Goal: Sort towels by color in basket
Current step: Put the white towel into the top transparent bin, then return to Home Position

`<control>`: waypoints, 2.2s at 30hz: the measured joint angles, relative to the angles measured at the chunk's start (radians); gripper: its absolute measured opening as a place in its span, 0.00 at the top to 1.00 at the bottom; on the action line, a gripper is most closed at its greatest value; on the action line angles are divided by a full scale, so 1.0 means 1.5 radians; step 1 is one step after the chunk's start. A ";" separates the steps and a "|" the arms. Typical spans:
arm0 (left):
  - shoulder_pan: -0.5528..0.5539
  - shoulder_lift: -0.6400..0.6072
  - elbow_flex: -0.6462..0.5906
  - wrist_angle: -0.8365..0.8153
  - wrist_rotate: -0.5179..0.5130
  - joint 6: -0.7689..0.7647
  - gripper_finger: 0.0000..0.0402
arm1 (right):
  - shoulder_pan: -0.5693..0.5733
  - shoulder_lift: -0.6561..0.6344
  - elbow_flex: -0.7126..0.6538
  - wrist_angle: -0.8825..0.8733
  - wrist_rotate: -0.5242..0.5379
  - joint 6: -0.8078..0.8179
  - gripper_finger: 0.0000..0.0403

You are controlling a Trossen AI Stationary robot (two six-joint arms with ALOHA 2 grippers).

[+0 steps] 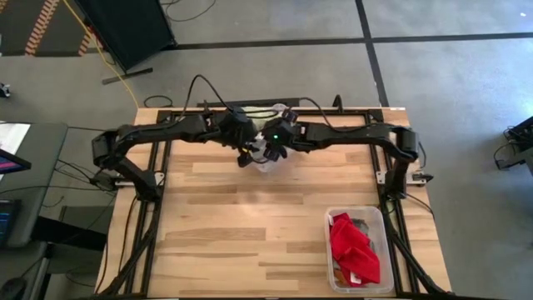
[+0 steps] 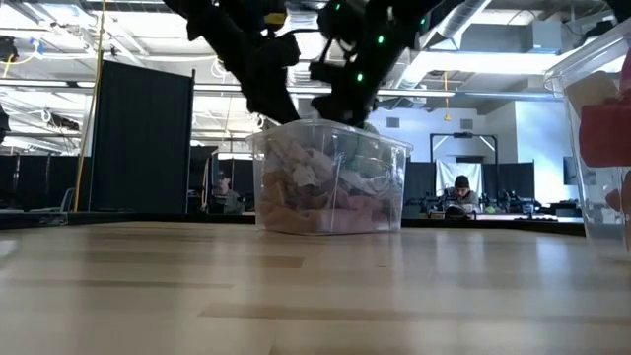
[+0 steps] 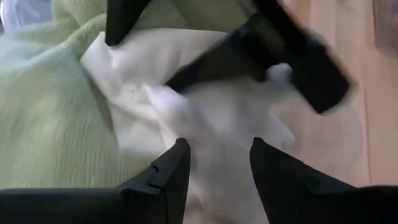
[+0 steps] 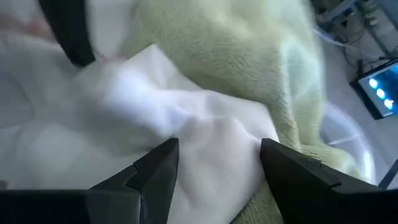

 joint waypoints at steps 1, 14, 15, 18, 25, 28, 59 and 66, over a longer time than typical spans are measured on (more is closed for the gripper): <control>0.000 -0.005 0.000 -0.014 0.000 0.000 0.60 | -0.003 0.009 0.000 0.001 -0.002 0.002 0.36; -0.023 -0.153 0.001 -0.114 0.000 0.013 0.60 | -0.028 0.060 0.002 -0.001 -0.043 0.025 0.36; -0.026 -0.165 0.001 -0.116 0.000 0.013 0.60 | -0.028 0.055 0.001 -0.003 -0.043 0.025 0.36; -0.032 -0.203 0.001 -0.133 0.000 0.012 0.60 | -0.026 0.031 -0.001 -0.011 -0.045 0.024 0.36; -0.042 -0.263 0.001 -0.166 0.000 0.004 0.60 | -0.011 -0.066 -0.003 -0.051 -0.044 0.019 0.36; -0.042 -0.274 0.001 -0.181 0.000 0.000 0.60 | -0.002 -0.108 -0.002 -0.071 -0.043 0.028 0.36; -0.143 -0.681 -0.397 0.151 -0.026 -0.035 0.60 | 0.317 -0.681 -0.287 -0.135 -0.037 0.096 0.36; -0.162 -0.769 -0.545 0.291 -0.025 -0.073 0.60 | 0.332 -0.833 -0.501 -0.001 -0.037 0.123 0.36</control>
